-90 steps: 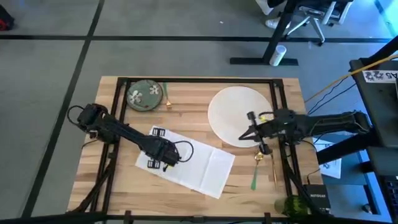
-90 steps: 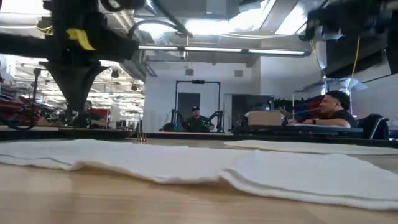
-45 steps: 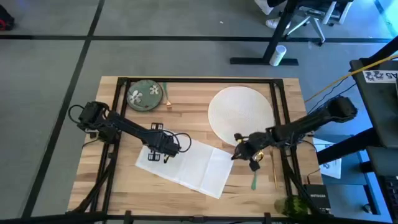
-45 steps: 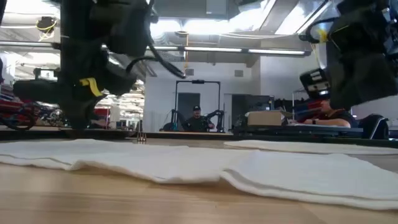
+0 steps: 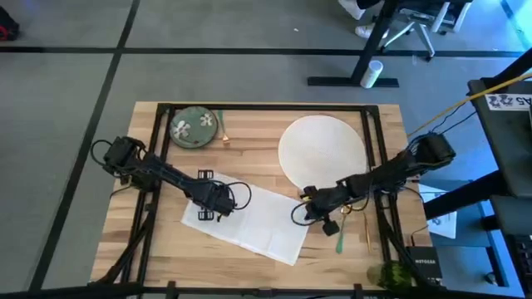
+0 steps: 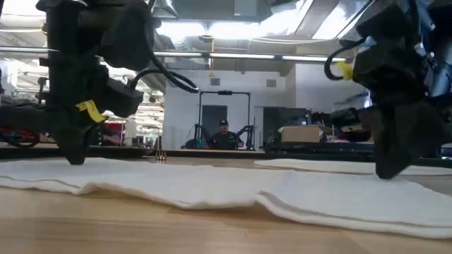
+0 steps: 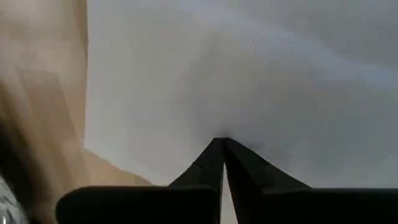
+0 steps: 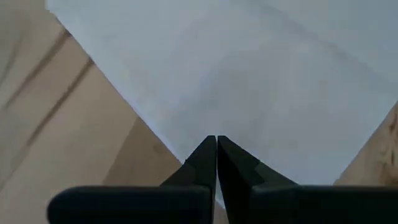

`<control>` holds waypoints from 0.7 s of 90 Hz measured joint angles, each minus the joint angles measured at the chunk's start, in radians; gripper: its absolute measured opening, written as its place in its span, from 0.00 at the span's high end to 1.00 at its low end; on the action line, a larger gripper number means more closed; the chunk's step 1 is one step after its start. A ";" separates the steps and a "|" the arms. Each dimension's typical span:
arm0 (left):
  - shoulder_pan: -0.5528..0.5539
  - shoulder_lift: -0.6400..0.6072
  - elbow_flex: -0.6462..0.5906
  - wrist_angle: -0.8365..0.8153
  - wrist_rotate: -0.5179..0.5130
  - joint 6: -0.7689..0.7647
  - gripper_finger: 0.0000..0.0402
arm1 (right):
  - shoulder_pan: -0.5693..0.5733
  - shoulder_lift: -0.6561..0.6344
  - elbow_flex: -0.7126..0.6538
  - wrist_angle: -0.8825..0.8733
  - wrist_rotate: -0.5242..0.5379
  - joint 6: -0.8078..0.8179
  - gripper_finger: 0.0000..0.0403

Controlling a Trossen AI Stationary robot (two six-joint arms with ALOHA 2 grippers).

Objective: Set table place
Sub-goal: Fold the white table napkin

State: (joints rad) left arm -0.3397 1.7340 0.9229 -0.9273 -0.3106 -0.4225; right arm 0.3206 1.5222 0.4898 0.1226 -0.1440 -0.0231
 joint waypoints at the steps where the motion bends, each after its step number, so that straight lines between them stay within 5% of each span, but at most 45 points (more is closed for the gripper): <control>1: -0.002 0.000 -0.001 0.001 0.000 -0.006 1.00 | 0.000 0.000 0.002 -0.003 0.004 0.000 1.00; 63: -0.172 0.000 -0.016 0.020 0.009 -0.364 1.00 | 0.000 -0.005 0.012 -0.092 0.129 -0.005 1.00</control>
State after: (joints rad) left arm -0.5114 1.7336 0.9073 -0.9070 -0.3013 -0.7866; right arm 0.3206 1.5173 0.5018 0.0307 -0.0148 -0.0284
